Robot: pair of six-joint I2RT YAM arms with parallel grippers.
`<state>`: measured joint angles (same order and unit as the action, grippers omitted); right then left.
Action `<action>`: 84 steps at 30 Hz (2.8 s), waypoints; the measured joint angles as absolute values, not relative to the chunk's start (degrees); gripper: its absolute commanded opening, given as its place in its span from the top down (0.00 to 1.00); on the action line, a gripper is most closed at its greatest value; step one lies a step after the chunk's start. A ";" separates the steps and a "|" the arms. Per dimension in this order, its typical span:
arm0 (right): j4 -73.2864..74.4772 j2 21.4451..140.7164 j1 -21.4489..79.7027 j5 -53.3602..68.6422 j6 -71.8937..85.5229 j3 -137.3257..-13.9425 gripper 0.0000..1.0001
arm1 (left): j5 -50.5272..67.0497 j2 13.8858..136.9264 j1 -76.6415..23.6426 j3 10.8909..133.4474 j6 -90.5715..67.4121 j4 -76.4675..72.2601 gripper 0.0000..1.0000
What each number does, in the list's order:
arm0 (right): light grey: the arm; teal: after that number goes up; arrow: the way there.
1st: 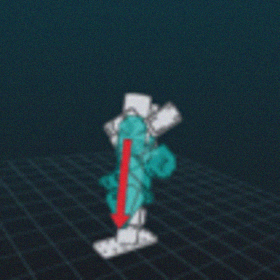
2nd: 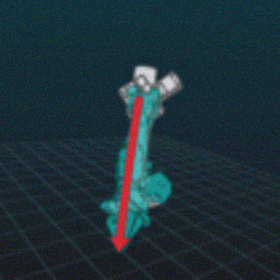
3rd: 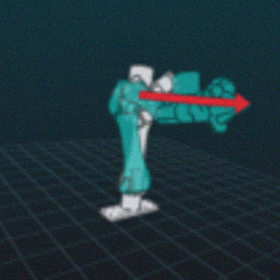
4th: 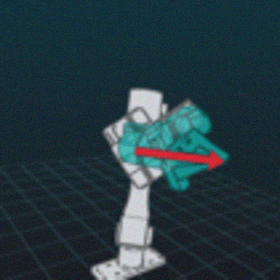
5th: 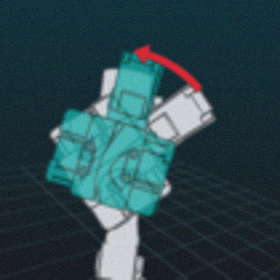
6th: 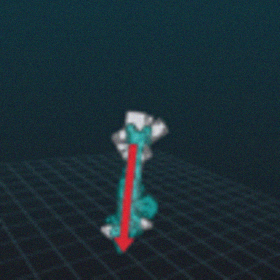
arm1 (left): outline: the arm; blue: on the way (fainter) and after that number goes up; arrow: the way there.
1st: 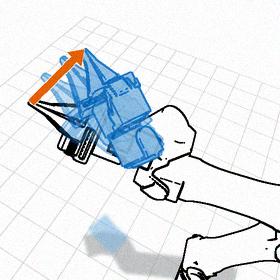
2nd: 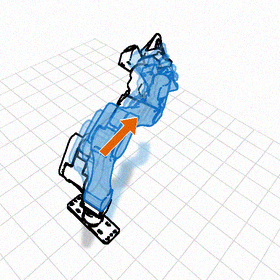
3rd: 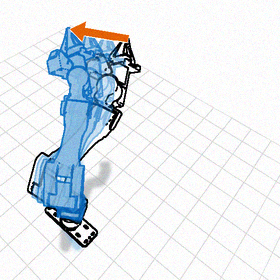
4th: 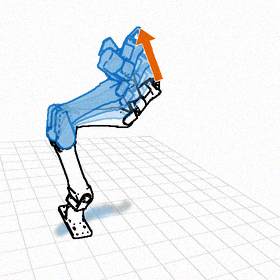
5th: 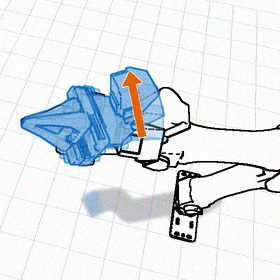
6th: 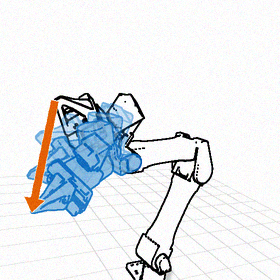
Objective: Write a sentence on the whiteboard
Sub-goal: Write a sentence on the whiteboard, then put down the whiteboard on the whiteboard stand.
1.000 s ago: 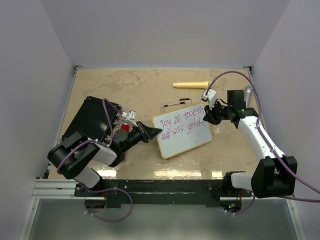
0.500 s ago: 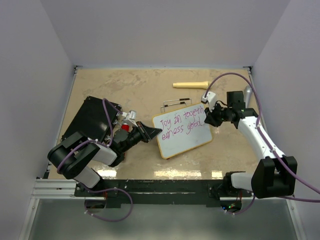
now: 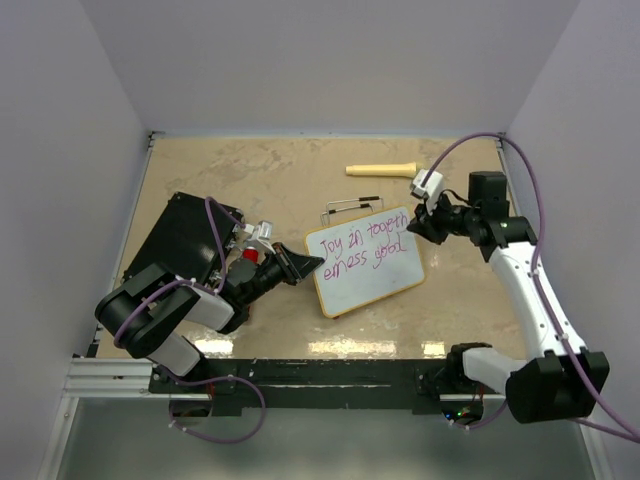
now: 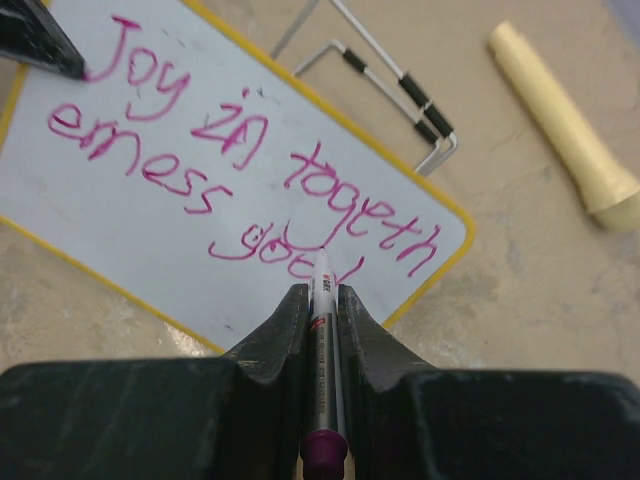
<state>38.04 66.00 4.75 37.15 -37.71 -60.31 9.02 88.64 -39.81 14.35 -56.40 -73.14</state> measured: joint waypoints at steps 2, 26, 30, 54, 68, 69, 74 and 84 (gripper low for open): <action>37.34 63.81 4.75 39.79 -37.69 -61.80 1.00 | 9.04 88.60 -39.81 14.35 -56.38 -73.14 1.00; 37.87 56.31 4.75 52.07 -39.57 -58.41 1.00 | 11.60 81.82 -38.59 19.03 -51.29 -64.77 1.00; 40.03 56.73 4.67 52.07 -39.81 -60.99 1.00 | 13.87 81.08 -36.38 21.28 -50.02 -62.11 1.00; 45.89 54.61 4.40 53.39 -40.18 -65.67 1.00 | 35.11 90.59 -22.90 41.21 -48.86 -59.68 1.00; 45.82 54.61 4.29 53.41 -40.12 -65.67 1.00 | 43.05 99.81 -18.44 45.19 -49.04 -64.60 1.00; 45.80 54.76 4.29 53.41 -40.12 -65.67 1.00 | 43.33 100.42 -18.33 45.50 -49.12 -65.28 1.00; 45.71 55.40 4.10 53.30 -40.12 -65.67 1.00 | 44.36 102.37 -17.93 46.02 -50.11 -67.35 1.00; 45.56 55.53 4.05 53.04 -40.10 -65.60 1.00 | 44.86 104.97 -17.47 46.85 -49.63 -68.07 1.00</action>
